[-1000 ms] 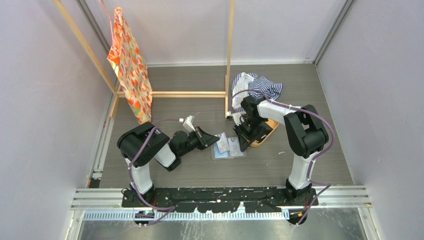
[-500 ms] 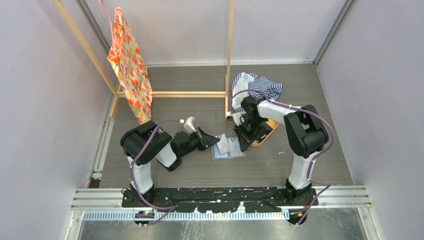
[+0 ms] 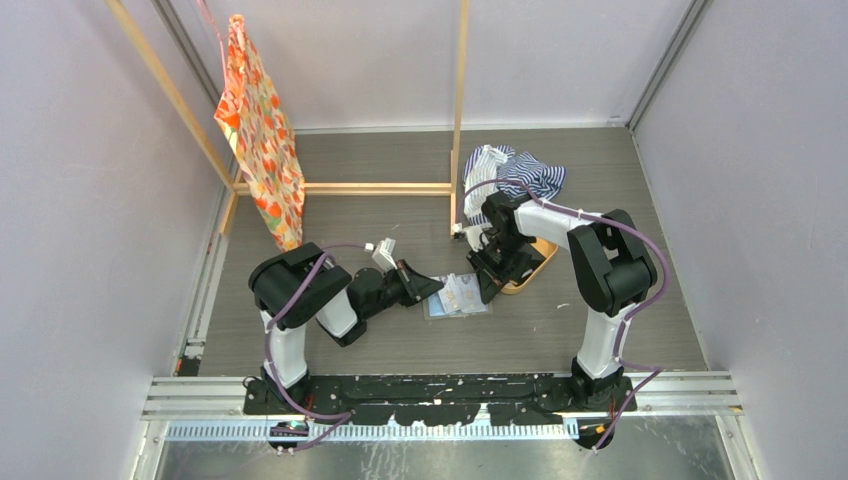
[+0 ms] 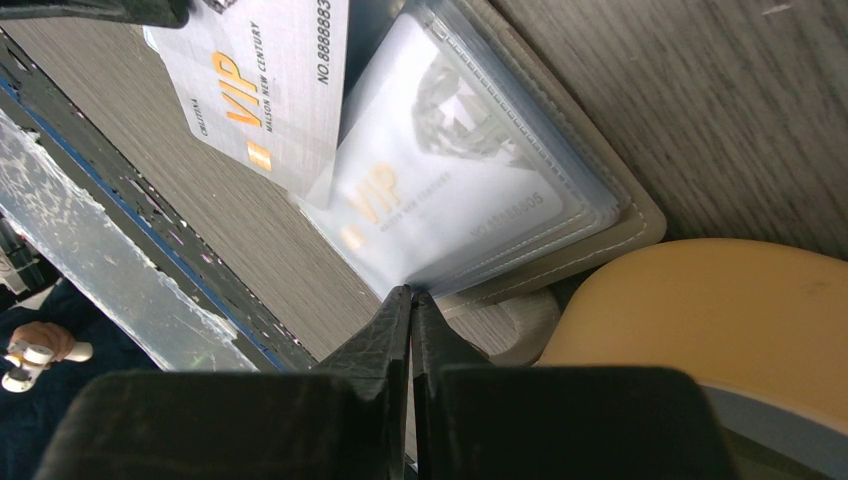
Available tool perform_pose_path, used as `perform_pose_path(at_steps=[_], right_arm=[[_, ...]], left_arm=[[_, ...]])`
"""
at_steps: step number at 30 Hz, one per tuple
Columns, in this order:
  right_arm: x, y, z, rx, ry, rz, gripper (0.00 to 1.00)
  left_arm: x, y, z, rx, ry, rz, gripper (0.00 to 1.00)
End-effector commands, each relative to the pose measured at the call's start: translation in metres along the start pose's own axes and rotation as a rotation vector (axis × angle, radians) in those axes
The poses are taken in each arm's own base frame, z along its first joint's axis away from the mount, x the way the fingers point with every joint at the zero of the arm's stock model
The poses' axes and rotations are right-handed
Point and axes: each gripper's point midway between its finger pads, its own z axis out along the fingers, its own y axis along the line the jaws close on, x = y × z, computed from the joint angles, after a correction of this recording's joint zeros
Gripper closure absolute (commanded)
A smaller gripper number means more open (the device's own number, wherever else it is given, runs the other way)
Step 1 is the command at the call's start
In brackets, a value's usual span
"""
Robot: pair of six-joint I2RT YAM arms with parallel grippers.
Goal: Put the credit cards into the card holder
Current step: Insert the credit card into the card holder.
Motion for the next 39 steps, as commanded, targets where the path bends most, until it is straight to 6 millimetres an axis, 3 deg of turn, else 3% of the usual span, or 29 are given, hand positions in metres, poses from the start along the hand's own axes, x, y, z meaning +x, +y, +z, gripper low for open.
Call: perform_pose_path(at_steps=[1, 16, 39], right_arm=[[-0.006, -0.001, 0.001, 0.014, -0.004, -0.008, 0.93], [-0.007, 0.000, 0.000, 0.015, -0.006, -0.013, 0.93], [-0.009, 0.002, -0.002, 0.009, -0.015, -0.021, 0.92]], left_arm=[[-0.005, -0.006, 0.001, 0.019, -0.045, 0.019, 1.00], [0.005, 0.011, -0.004, -0.039, -0.025, -0.072, 1.00], [0.019, 0.015, 0.014, -0.107, 0.085, -0.120, 1.00]])
